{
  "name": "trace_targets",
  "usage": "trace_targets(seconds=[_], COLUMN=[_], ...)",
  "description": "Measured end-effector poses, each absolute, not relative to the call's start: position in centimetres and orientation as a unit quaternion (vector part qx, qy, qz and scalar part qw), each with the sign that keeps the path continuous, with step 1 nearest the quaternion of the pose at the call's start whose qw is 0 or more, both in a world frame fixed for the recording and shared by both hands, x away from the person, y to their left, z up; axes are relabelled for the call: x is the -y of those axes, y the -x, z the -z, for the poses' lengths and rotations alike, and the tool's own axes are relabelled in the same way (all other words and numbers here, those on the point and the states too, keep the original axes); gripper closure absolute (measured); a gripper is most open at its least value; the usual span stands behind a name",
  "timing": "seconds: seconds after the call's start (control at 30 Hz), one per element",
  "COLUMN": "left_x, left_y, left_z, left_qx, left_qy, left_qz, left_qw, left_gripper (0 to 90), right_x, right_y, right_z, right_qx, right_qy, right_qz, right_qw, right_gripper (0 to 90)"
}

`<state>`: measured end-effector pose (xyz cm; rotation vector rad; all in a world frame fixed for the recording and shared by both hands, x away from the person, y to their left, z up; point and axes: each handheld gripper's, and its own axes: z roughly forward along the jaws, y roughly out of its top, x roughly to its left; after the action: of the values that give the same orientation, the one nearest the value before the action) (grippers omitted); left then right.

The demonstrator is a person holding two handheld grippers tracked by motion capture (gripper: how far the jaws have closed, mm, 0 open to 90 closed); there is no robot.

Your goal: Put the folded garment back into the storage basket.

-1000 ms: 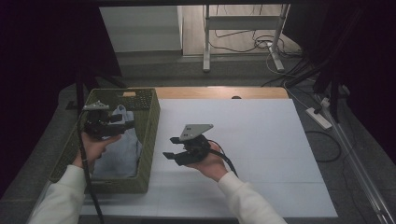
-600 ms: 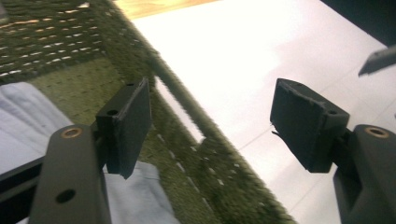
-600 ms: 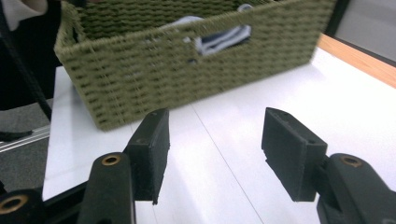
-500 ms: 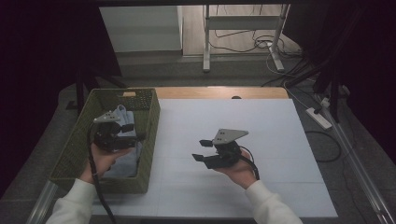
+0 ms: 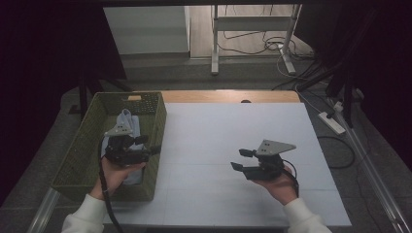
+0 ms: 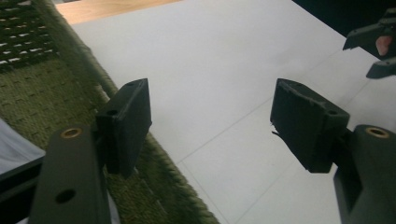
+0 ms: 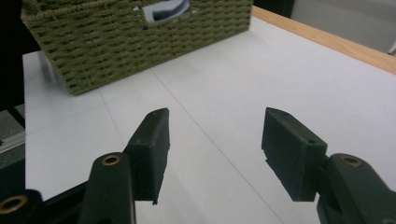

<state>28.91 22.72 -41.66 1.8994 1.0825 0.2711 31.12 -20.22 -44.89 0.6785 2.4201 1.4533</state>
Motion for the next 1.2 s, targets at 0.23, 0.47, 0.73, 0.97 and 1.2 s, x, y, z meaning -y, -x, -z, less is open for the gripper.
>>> trace_targets(seconds=[0.23, 0.47, 0.73, 0.97, 1.2], left_x=[-21.1, -20.0, -19.3, -19.3, -19.3], left_y=[-27.6, -26.9, -26.5, -26.5, -26.4], left_z=[41.6, 41.9, 42.2, 42.4, 42.3], left_qx=[-0.421, -0.413, -0.407, -0.409, -0.405], left_qy=[-0.779, -0.784, -0.789, -0.788, -0.787], left_qz=[-0.105, -0.098, -0.098, -0.096, -0.096], left_qw=[0.453, 0.453, 0.450, 0.451, 0.456], left_gripper=[29.3, 29.3, 28.9, 28.9, 28.8], right_x=[23.4, 26.2, 28.4, 28.0, 27.6], right_y=[-30.1, -29.0, -28.7, -28.8, -28.8], right_z=[45.0, 45.0, 45.2, 45.5, 45.8], right_qx=[-0.823, -0.816, -0.811, -0.821, -0.827], right_qy=[-0.253, -0.267, -0.284, -0.279, -0.273], right_qz=[-0.492, -0.493, -0.490, -0.476, -0.469], right_qw=[0.131, 0.139, 0.145, 0.150, 0.150], right_gripper=[41.8, 41.7, 41.8, 41.7, 41.7])
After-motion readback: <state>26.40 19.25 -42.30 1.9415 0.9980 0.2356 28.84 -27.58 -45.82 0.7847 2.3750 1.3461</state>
